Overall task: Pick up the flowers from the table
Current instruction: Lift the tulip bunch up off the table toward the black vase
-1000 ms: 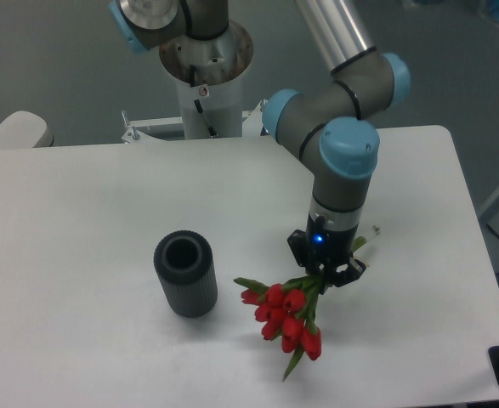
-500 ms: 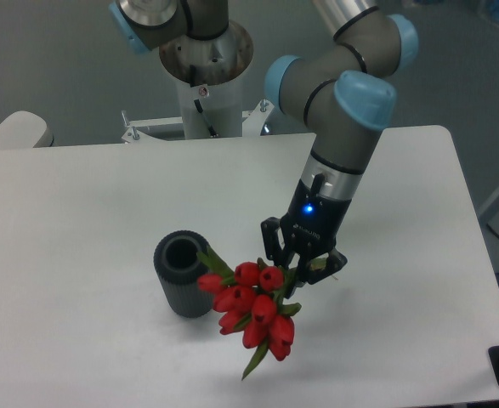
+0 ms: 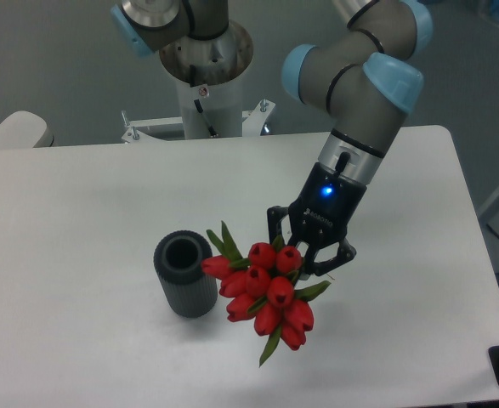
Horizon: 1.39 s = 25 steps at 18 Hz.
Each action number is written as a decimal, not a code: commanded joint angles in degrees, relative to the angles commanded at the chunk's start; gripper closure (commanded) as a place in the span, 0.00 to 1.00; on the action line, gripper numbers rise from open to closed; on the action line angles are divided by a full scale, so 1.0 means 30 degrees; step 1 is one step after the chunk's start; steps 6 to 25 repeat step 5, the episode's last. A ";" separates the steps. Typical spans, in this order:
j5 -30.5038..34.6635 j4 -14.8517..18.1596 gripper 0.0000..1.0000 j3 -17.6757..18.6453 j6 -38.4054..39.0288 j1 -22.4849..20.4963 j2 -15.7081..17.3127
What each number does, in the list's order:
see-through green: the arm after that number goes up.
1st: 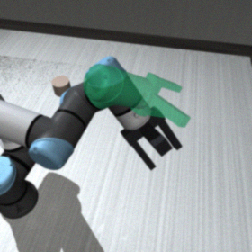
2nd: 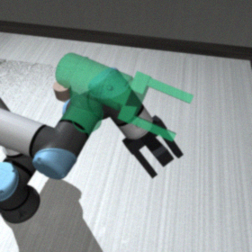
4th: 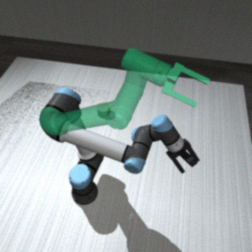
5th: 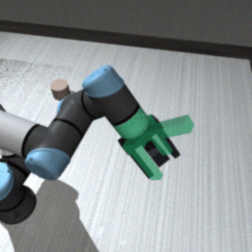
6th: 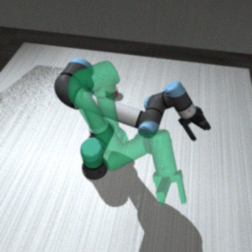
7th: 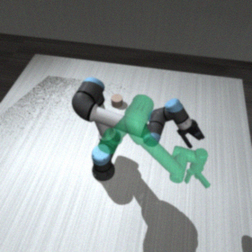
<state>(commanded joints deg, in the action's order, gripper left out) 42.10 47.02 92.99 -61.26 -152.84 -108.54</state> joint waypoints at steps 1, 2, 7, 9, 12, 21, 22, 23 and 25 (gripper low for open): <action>0.0000 0.0000 0.74 0.0000 0.0000 0.0000 0.0029; 0.0000 0.0000 0.74 0.0000 0.0029 0.0029 0.0116; 0.0000 0.0000 0.74 0.0000 0.0117 0.0088 0.0264; 0.0000 0.0000 0.74 0.0000 0.0117 0.0088 0.0264; 0.0000 0.0000 0.74 0.0000 0.0117 0.0088 0.0264; 0.0000 0.0000 0.74 0.0000 0.0117 0.0088 0.0264; 0.0000 0.0000 0.74 0.0000 0.0117 0.0088 0.0264; 0.0000 0.0000 0.74 0.0000 0.0117 0.0088 0.0264; 0.0000 0.0000 0.74 0.0000 0.0117 0.0088 0.0264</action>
